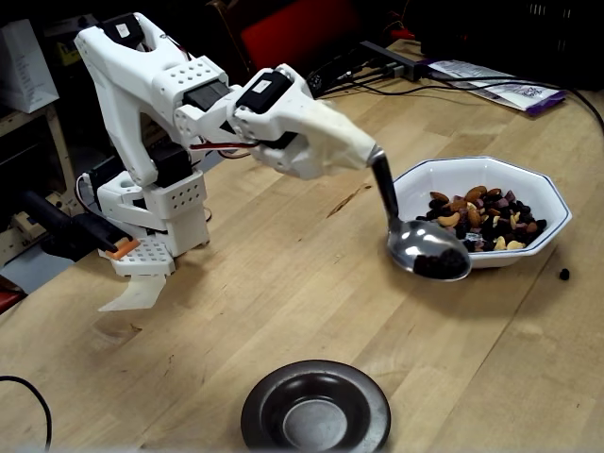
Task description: Use spoon to transfer food from the white bowl to brown plate
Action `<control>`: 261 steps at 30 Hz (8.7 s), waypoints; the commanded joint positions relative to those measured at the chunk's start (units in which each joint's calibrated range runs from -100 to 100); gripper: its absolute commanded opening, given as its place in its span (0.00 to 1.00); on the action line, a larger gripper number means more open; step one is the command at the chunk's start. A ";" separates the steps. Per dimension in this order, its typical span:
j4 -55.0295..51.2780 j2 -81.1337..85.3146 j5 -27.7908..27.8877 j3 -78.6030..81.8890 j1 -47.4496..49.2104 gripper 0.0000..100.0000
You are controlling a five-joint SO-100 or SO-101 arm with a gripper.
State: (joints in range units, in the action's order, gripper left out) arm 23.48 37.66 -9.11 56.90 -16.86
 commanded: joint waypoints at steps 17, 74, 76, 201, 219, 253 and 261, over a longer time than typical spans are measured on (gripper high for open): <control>-6.57 32.05 -0.15 25.66 -1.51 0.05; -16.69 18.10 -0.54 21.95 -1.43 0.04; -17.16 18.01 -0.54 20.62 -1.43 0.04; -82.69 60.98 3.96 7.35 19.68 0.04; -82.69 60.98 3.96 7.52 19.68 0.04; -82.54 60.55 3.96 19.38 19.68 0.04; -82.54 60.55 3.96 19.38 19.68 0.04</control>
State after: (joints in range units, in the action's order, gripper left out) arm -59.13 98.20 -5.35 77.10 2.99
